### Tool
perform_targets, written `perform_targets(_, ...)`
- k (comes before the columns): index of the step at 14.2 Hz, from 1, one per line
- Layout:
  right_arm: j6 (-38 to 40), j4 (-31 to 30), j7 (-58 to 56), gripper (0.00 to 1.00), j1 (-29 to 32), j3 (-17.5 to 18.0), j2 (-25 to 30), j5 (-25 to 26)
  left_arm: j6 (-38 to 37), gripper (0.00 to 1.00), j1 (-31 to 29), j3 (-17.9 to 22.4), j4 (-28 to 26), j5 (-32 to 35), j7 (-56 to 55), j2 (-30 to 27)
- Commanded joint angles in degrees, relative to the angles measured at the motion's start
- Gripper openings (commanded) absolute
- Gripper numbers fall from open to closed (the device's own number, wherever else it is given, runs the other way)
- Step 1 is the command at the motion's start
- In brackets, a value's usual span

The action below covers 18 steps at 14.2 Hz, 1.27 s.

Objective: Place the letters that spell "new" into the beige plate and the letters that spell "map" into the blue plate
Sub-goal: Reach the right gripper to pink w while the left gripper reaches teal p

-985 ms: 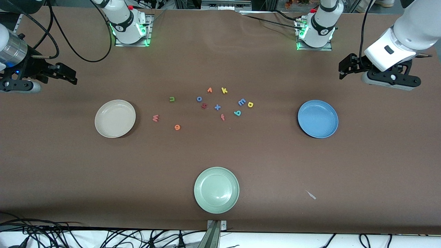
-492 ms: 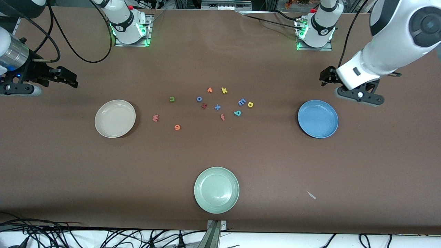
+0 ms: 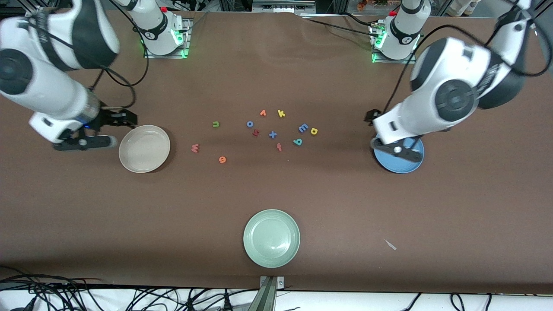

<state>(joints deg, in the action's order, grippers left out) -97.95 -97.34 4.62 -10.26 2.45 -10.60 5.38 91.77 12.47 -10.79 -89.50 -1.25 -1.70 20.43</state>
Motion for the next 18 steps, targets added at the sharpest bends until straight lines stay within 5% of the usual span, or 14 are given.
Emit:
perform_targets(1, -4.50, 0.49, 1.96, 1.00, -0.81, -0.17, -4.67, -0.19, 7.14, 1.00, 4.32, 0.24, 3.54, -0.85, -3.39, 7.25)
perform_targets(10, -36.24, -20.24, 19.70, 1.00, -5.73, -0.08, -7.32, -1.34, 25.02, 1.00, 15.30, 0.24, 3.01, -1.12, -38.41, 19.55)
perform_targets(18, -47.42, -25.88, 29.39, 1.00, -7.41, 1.06, -12.51, -1.34, 32.93, 0.95, 17.77, 0.24, -0.23, -1.12, -63.84, 22.99)
